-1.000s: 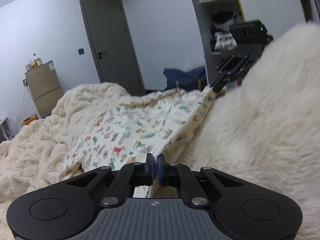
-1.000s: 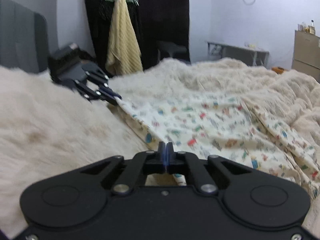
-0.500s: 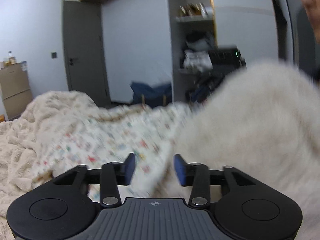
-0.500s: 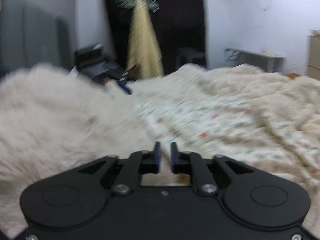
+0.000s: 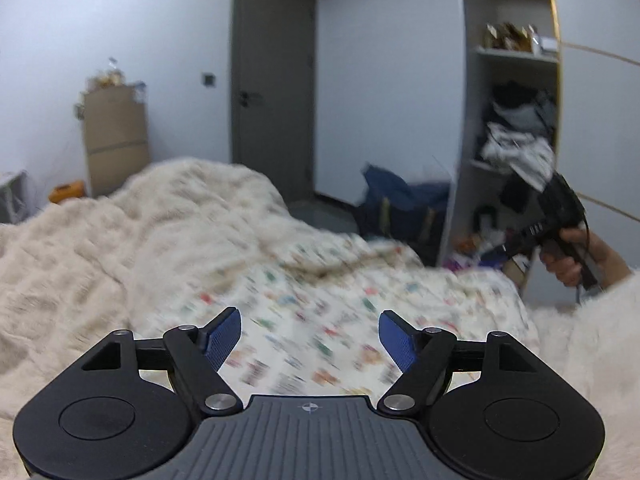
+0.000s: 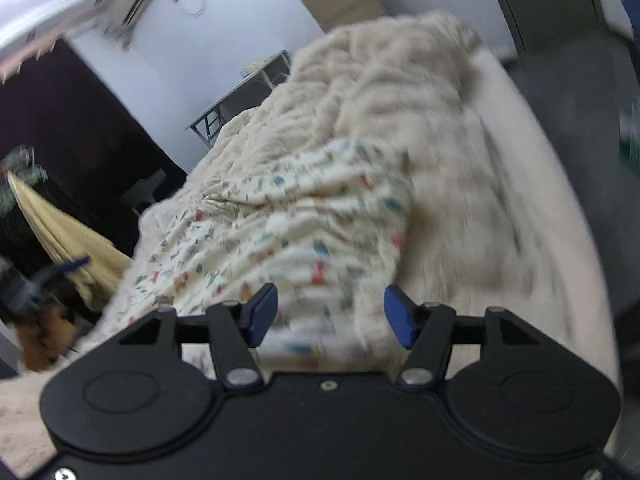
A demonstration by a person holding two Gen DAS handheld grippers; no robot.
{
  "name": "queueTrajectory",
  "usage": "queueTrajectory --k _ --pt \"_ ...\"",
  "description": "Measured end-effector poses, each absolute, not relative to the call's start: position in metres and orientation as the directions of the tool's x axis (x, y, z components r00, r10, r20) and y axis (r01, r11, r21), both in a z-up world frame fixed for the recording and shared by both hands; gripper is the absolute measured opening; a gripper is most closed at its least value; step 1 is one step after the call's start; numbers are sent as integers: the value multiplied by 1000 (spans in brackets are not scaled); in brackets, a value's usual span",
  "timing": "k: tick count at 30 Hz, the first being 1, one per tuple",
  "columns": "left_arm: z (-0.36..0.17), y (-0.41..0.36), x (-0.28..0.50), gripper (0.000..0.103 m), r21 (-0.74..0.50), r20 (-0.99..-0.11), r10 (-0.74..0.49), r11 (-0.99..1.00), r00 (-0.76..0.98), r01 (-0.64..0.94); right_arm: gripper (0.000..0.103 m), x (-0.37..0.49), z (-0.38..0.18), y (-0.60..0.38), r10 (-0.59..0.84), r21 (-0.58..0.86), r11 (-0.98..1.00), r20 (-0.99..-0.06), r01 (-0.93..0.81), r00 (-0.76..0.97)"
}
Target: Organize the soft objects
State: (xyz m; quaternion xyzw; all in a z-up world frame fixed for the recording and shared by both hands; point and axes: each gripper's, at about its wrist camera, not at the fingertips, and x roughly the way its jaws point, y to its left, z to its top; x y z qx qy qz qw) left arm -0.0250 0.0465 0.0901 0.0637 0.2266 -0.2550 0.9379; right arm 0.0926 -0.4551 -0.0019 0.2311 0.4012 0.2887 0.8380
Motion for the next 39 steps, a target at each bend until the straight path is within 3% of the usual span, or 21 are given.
queueTrajectory --k 4,9,11,12,13,16,19,21,23,25,31,34,39 --pt "75 29 -31 71 11 -490 -500 816 714 578 60 88 -49 -480 715 782 616 -507 -92 481" --pt "61 15 -41 71 -1 -515 -563 755 647 656 59 96 -96 -483 833 943 323 -321 75 451" --pt "55 9 -43 71 -2 -520 -582 733 626 680 50 98 -103 -477 834 955 279 -292 99 467" --pt "53 6 -43 71 -7 -522 -590 725 616 688 27 97 -102 -474 828 952 292 -300 93 473" --pt "50 4 -43 71 -11 -526 -594 721 609 693 11 95 -101 -473 815 947 309 -311 87 490" --pt "44 2 -41 71 -23 -523 -592 729 614 684 3 67 -82 -489 677 918 380 -356 108 644" --pt "41 3 -40 71 -35 -515 -597 731 615 681 3 36 -56 -498 596 892 445 -365 84 715" --pt "41 5 -39 71 -40 -514 -600 731 613 681 6 28 -49 -494 583 864 498 -396 73 709" --pt "41 6 -38 71 -44 -517 -601 730 609 682 18 33 -58 -492 584 832 546 -461 96 668" --pt "43 8 -38 71 -45 -521 -600 729 607 683 36 37 -66 -501 554 819 558 -488 135 674" --pt "43 10 -35 73 -61 -527 -610 722 592 689 40 36 -36 -514 384 707 701 -488 97 784" --pt "43 9 -33 78 -61 -536 -603 726 591 685 54 59 -16 -499 441 681 732 -474 0 762" --pt "43 8 -32 78 -58 -544 -601 723 586 688 67 131 13 -460 563 624 761 -501 -177 657"
